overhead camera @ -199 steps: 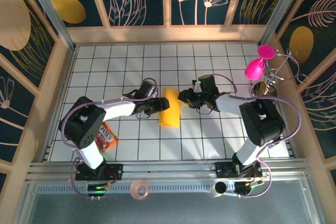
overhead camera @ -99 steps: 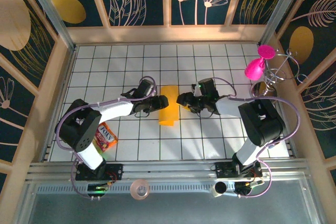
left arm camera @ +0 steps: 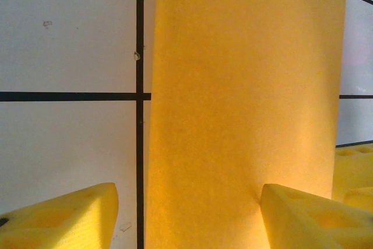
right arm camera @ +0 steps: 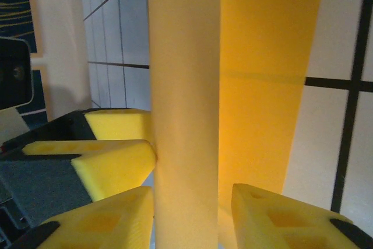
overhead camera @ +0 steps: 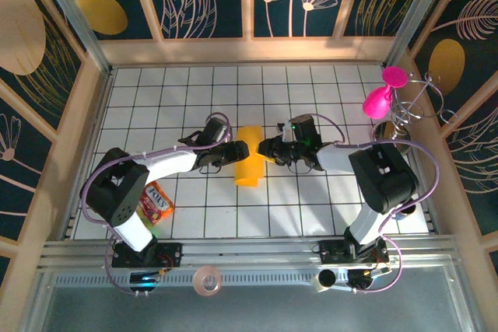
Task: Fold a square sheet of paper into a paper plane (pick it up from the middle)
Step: First fold the square sheet of paper in half at the center of the table.
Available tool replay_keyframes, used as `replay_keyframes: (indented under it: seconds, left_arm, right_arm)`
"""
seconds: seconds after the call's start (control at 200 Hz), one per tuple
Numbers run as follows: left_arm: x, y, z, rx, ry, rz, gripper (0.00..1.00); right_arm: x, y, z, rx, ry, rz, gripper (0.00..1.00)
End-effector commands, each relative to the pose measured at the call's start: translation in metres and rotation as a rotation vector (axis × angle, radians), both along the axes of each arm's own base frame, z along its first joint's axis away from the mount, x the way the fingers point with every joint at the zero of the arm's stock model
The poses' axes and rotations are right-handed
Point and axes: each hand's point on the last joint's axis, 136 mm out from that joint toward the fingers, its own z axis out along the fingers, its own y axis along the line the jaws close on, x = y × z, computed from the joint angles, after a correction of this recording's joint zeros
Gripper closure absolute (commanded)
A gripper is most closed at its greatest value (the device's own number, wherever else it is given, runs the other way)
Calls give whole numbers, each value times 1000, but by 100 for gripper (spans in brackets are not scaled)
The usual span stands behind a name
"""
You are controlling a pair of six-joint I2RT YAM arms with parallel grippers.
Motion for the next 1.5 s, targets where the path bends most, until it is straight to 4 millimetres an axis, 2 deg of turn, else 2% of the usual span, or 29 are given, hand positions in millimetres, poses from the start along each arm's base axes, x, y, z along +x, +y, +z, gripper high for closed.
replay_keyframes:
  seconds: [0.0, 0.125, 0.31, 0.425, 0.576, 0.601, 0.696, 1.021, 1.161, 1.497]
  left_arm:
    - [-3, 3, 0, 7, -1, -7, 35]
    - [-4, 4, 0, 9, 0, -8, 35]
    - [-3, 6, 1, 22, -7, -1, 36]
    - [1, 11, 9, 38, -32, 23, 35]
    - [8, 21, 23, 40, -73, 78, 34]
    - [8, 22, 25, 32, -81, 83, 33]
    - [7, 24, 29, -4, -107, 104, 33]
    - [-4, 20, 17, -46, -103, 44, 35]
    - [1, 16, 12, -5, -108, -5, 36]
    - [13, 15, -2, 50, -106, -15, 39]
  right_arm:
    - [-1, 9, 2, 30, -6, 32, 65]
    - [1, 11, 2, 36, -9, 36, 72]
    - [4, 10, -2, 13, -2, 18, 93]
    - [3, 8, -6, -24, 0, -10, 99]
    - [3, 5, -13, -81, 16, -79, 100]
    - [-2, 10, -13, -90, 15, -72, 100]
    - [-1, 12, -14, -121, 8, -102, 100]
    - [5, 19, -26, -184, 33, -115, 100]
    - [8, 22, -23, -210, 30, -108, 100]
    - [2, 20, -36, -248, 80, -96, 100]
